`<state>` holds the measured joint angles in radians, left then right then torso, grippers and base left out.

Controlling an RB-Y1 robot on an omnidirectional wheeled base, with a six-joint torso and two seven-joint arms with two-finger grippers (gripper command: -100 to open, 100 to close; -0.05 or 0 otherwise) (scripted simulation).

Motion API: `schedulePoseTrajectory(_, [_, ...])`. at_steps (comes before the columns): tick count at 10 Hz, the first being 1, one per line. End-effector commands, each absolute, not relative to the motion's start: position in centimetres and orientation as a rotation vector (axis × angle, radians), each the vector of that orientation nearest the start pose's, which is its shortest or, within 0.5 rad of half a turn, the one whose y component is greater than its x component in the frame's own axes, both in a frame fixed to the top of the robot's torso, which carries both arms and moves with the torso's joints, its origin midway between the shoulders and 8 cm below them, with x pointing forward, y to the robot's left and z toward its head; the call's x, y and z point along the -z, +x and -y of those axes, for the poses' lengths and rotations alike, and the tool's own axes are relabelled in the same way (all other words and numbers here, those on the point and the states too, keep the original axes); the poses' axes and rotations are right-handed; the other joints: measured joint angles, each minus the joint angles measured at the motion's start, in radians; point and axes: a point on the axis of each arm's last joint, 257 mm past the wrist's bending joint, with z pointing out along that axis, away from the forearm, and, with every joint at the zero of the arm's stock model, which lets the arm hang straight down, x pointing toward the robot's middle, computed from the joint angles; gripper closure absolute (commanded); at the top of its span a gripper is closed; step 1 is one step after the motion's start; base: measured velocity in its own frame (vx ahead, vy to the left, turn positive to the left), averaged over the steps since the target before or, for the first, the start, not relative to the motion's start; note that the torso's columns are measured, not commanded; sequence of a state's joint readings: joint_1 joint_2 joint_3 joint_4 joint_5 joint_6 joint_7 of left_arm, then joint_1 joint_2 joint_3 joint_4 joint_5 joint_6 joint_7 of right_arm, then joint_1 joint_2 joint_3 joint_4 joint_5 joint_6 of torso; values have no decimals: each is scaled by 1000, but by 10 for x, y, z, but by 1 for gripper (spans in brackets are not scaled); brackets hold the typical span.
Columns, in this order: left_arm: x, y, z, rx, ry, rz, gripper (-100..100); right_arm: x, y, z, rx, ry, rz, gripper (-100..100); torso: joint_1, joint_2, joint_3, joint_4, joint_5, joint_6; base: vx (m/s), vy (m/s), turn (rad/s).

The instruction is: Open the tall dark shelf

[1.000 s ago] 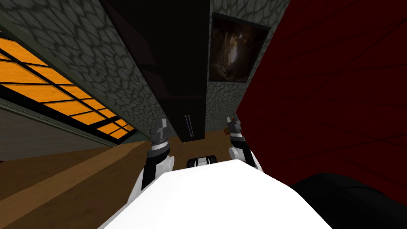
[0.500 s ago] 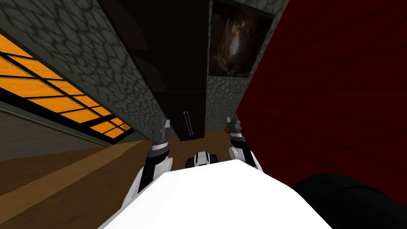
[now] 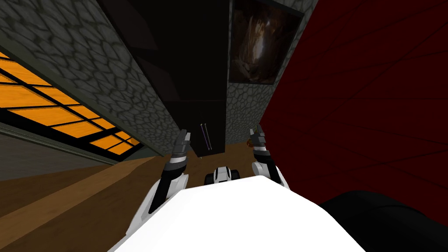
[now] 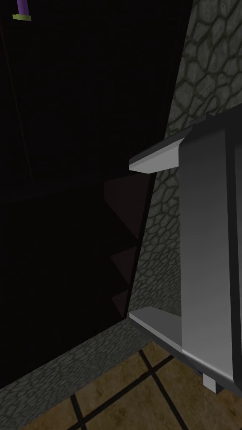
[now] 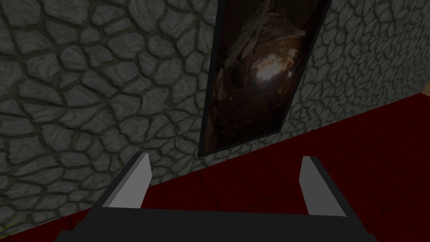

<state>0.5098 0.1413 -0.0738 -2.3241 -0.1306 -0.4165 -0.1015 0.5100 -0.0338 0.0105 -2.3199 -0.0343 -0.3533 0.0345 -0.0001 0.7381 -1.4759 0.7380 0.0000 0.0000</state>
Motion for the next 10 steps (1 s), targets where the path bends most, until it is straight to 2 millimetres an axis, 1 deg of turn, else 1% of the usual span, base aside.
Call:
schedulePoseTrajectory(1, [-4, 361, -226, 1158, -491, -913, -100, -10, 359, 279, -1274, 735, -710, 0, 1, 0, 0, 0, 0, 0, 54, 12, -38])
schedulePoseTrajectory(10, [31, 387, -230, 1088, -618, -1024, -100, -10, 359, 279, -1274, 735, -710, 0, 0, 0, 0, 0, 0, 0, 56, 2, -34])
